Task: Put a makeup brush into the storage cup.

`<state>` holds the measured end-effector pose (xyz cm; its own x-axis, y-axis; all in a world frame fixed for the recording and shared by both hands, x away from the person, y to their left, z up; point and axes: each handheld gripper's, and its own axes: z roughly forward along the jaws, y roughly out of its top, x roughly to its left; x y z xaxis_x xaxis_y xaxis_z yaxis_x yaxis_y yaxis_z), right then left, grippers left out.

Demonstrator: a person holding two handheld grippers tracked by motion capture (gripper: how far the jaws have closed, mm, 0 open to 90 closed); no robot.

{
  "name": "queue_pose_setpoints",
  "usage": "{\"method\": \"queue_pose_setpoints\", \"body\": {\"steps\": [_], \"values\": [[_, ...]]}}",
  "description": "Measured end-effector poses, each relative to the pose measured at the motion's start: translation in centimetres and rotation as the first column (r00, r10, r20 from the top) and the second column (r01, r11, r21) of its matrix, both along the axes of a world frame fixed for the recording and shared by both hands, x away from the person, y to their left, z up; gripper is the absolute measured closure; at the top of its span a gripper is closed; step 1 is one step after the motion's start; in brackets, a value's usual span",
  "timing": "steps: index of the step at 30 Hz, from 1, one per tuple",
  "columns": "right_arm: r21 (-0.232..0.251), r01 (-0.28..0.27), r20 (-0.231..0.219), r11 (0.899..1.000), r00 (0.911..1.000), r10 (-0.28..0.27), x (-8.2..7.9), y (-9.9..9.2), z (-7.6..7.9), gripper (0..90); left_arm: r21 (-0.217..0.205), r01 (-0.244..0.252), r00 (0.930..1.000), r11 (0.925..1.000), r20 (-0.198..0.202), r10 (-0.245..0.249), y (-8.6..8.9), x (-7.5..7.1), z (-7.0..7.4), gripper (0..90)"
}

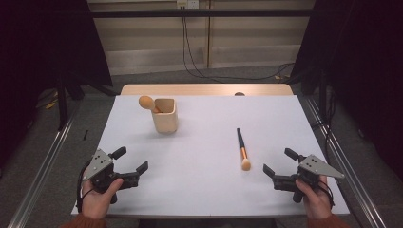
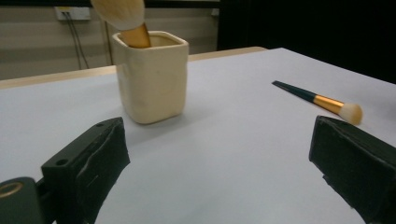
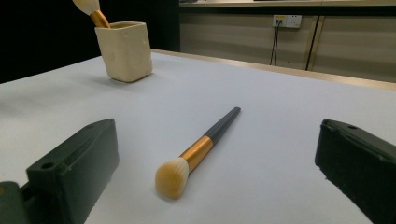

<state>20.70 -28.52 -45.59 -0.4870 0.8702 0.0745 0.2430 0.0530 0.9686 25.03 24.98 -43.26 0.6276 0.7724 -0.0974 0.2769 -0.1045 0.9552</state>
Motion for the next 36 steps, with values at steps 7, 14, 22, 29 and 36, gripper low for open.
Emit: {"method": "queue_pose_setpoints", "body": {"steps": [7,14,22,29,36], "values": [[0.0,0.002,-0.001,1.0,1.0,-0.002,0.0,0.1,0.1,0.0,0.01,0.003,1.0,0.9999,0.005,-0.003,-0.2,-0.1,-0.1,4.2],[0.016,0.013,-0.015,1.0,0.9998,-0.013,0.4,0.1,0.1,0.0,0.027,0.027,0.9996,0.9993,-0.003,-0.027,-0.2,-0.1,-0.3,4.3],[0.033,0.013,-0.038,0.999,0.9992,-0.012,1.3,0.5,0.4,0.0,0.03,0.016,0.9999,0.9994,0.0,-0.016,-0.1,-0.3,-0.3,4.3],[0.031,0.013,-0.059,0.999,0.9982,-0.011,2.4,1.3,0.8,0.0,0.037,0.01,1.0,0.9993,-0.003,-0.01,-0.1,-0.3,-0.3,4.3],[0.012,-0.008,-0.107,1.0,0.9942,0.009,3.9,2.4,0.8,0.0,0.029,0.014,0.9999,0.9995,-0.001,-0.014,-0.1,-0.3,-0.3,4.2]]}}
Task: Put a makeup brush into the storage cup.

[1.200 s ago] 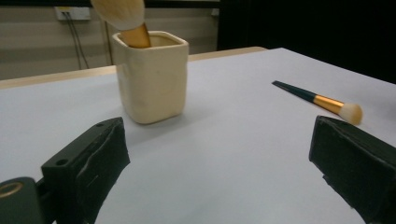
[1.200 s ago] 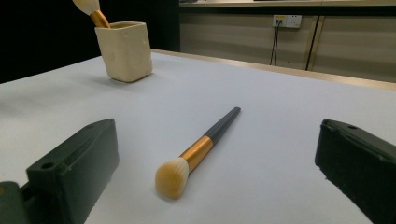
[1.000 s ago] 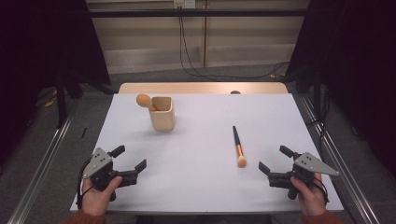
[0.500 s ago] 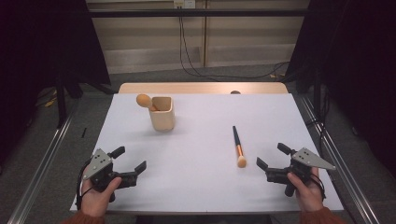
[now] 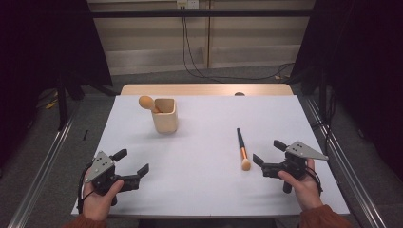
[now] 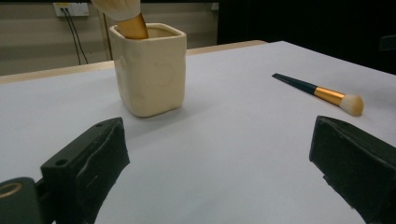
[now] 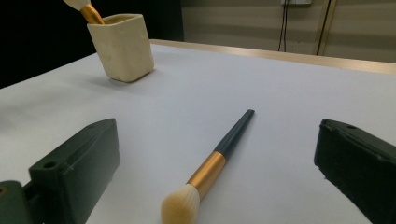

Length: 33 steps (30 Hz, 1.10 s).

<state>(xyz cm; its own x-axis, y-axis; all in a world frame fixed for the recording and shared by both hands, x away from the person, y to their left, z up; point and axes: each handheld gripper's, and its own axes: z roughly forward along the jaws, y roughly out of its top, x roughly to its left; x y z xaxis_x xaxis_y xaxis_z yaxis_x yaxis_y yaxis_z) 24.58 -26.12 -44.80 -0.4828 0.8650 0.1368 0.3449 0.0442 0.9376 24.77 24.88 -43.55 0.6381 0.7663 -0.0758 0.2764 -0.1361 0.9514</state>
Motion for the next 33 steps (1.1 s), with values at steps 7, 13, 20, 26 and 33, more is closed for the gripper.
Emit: {"method": "queue_pose_setpoints", "body": {"steps": [7,13,20,26,33], "values": [[-0.017,-0.038,-0.097,0.999,0.9947,0.036,1.5,0.8,0.7,1.2,0.01,0.012,0.9999,0.9999,0.004,-0.012,-0.2,0.0,0.1,4.2],[-0.061,-0.052,-0.112,0.997,0.9927,0.045,2.4,1.8,1.0,1.6,-0.005,0.001,1.0,1.0,-0.004,-0.001,-0.1,-0.1,0.2,4.2],[-0.117,-0.078,-0.171,0.99,0.9836,0.058,4.0,2.5,1.1,2.9,-0.005,0.014,0.9999,0.9999,0.005,-0.014,-0.4,-0.4,0.4,4.2],[-0.155,-0.106,-0.216,0.982,0.9738,0.071,5.3,2.9,1.6,4.0,0.001,0.008,0.9999,1.0,0.011,-0.008,-0.3,-0.3,0.3,4.2],[-0.203,-0.163,-0.322,0.965,0.9424,0.092,6.5,3.5,2.2,5.2,0.009,0.015,0.9999,0.9999,0.007,-0.015,-0.3,-0.2,0.2,4.2]]}}
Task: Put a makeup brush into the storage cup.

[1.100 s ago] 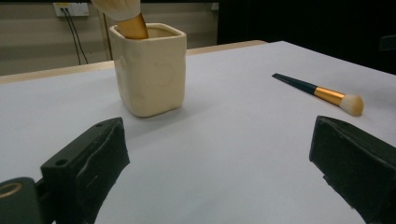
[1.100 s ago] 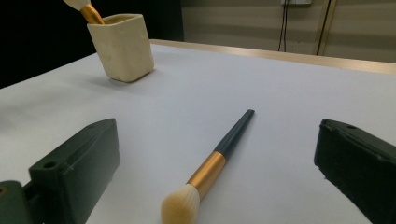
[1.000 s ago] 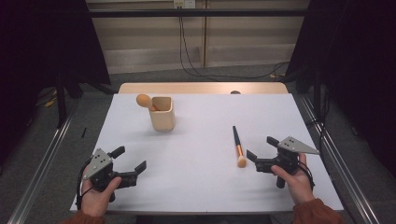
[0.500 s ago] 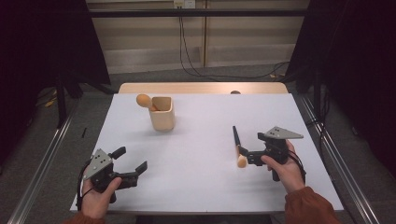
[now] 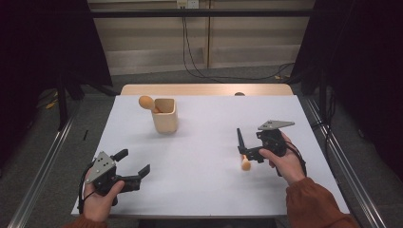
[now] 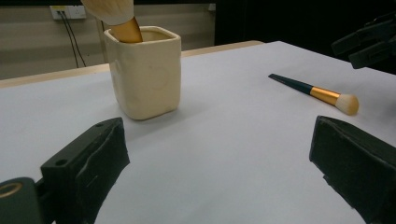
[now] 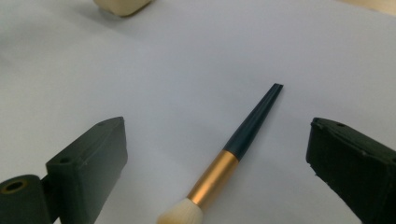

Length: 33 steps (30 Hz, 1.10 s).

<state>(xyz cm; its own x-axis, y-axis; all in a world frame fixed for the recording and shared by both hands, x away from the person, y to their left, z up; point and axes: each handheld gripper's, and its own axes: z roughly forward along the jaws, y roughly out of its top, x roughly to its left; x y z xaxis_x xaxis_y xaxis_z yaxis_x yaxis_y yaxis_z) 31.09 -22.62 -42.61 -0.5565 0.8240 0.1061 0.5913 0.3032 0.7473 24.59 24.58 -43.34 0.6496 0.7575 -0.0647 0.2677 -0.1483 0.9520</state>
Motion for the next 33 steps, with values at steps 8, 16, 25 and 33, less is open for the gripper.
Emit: {"method": "queue_pose_setpoints", "body": {"steps": [8,16,25,33], "values": [[-0.077,-0.036,-0.119,0.996,0.9926,0.027,1.3,0.7,0.1,7.1,0.003,0.005,1.0,1.0,0.003,-0.005,0.0,0.0,0.0,3.9],[-0.11,-0.062,-0.232,0.992,0.972,0.035,2.5,0.8,0.0,8.6,0.002,0.014,0.9998,0.9999,0.013,-0.014,-0.1,-0.1,0.1,4.0],[-0.205,-0.085,-0.302,0.975,0.9532,0.02,3.5,1.7,0.1,7.0,0.005,0.009,0.9999,0.9999,0.008,-0.009,-0.1,0.0,0.0,3.9],[-0.261,-0.093,-0.387,0.961,0.9221,-0.016,4.6,2.3,0.2,6.7,0.004,0.012,0.9999,0.9999,0.007,-0.012,-0.1,0.0,0.0,3.9]]}}
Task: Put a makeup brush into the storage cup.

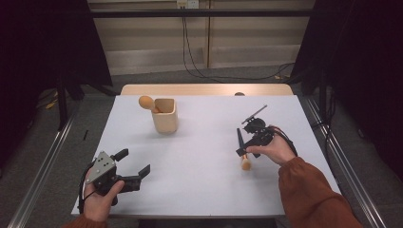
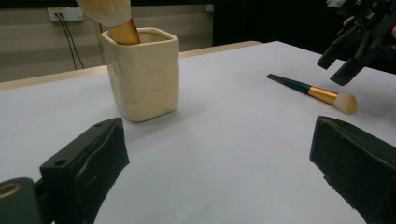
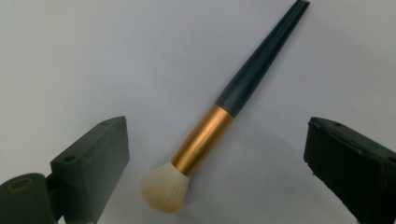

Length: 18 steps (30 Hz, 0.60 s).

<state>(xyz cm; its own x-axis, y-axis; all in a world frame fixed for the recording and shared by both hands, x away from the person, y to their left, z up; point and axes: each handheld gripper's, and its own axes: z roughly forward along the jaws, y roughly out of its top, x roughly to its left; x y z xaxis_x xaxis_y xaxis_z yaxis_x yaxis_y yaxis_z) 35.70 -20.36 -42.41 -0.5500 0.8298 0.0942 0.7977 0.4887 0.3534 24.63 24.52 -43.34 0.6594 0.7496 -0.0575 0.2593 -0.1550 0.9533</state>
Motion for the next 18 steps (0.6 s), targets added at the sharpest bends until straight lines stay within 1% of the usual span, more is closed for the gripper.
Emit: {"method": "queue_pose_setpoints", "body": {"steps": [2,3,4,6,9,12,15,18], "values": [[0.003,-0.014,-0.002,1.0,0.9999,0.014,0.2,0.1,0.1,12.5,-0.002,0.003,1.0,1.0,0.0,-0.003,0.0,0.0,0.0,3.9],[0.02,-0.021,-0.021,1.0,0.9996,0.021,0.4,0.2,0.1,15.9,-0.001,0.005,1.0,1.0,0.001,-0.005,0.0,0.0,0.0,3.9],[0.026,-0.025,-0.038,0.999,0.9989,0.026,0.5,0.3,0.1,16.4,0.0,0.007,1.0,1.0,0.001,-0.007,-0.1,0.0,0.0,3.9],[0.01,-0.02,-0.044,1.0,0.9988,0.02,0.6,0.5,0.0,16.4,-0.005,0.007,1.0,1.0,0.0,-0.007,-0.1,0.0,0.0,3.9],[-0.006,-0.007,-0.077,1.0,0.997,0.006,0.9,0.7,-0.1,15.3,-0.005,0.008,1.0,1.0,0.001,-0.008,-0.1,0.0,0.0,3.9],[-0.025,0.001,-0.107,1.0,0.9942,-0.004,1.2,1.0,-0.2,15.5,0.006,0.009,1.0,0.9999,0.003,-0.009,-0.2,0.1,0.0,3.9],[-0.045,-0.004,-0.122,0.999,0.9925,-0.001,1.4,1.4,-0.3,19.1,-0.001,0.011,0.9999,0.9999,0.012,-0.011,-0.1,0.1,0.1,3.9],[-0.056,-0.019,-0.133,0.998,0.991,0.012,1.6,1.8,-0.5,19.6,0.001,0.009,0.9999,1.0,0.01,-0.009,-0.1,0.1,0.1,3.9]]}}
